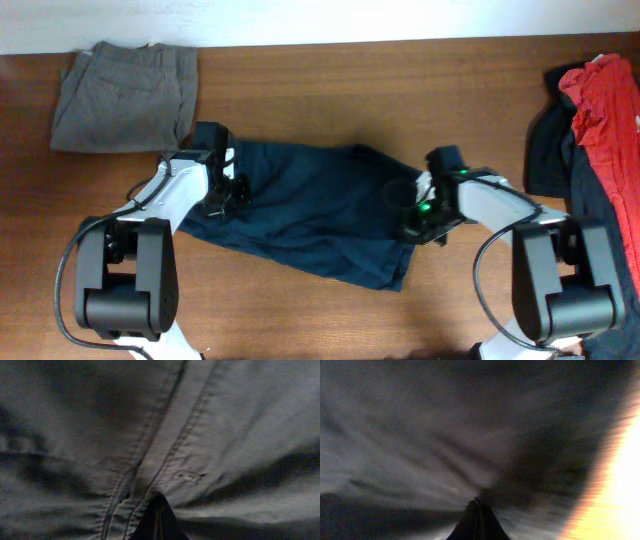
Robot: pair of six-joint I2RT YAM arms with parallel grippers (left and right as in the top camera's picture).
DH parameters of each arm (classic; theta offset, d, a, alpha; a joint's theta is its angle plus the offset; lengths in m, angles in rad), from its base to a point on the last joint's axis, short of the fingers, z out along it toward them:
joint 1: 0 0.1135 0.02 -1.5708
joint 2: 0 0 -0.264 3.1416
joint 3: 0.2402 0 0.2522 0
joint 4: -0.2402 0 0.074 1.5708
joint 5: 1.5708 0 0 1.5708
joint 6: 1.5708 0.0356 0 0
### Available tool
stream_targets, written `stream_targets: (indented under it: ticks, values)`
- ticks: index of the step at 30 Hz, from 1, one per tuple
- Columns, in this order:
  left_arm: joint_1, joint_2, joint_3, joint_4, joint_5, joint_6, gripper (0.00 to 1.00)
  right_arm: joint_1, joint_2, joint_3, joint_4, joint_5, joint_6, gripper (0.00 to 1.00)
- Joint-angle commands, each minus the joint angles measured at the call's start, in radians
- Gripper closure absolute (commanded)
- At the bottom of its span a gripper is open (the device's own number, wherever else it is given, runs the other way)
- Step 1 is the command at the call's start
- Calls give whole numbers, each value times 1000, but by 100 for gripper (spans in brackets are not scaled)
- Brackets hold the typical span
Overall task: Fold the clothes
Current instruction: 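Pull the shorts apart with both grippers, stretching them horizontally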
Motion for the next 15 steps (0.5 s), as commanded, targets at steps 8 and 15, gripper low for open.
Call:
stream_targets:
  ticks: [8, 15]
  values:
    - [19, -19, -1, -59, -50, -142, 99, -235, 26, 68, -43, 266, -65, 96]
    - [19, -177, -1, -106, -51, -168, 99, -283, 26, 307, -221, 287, -137, 96]
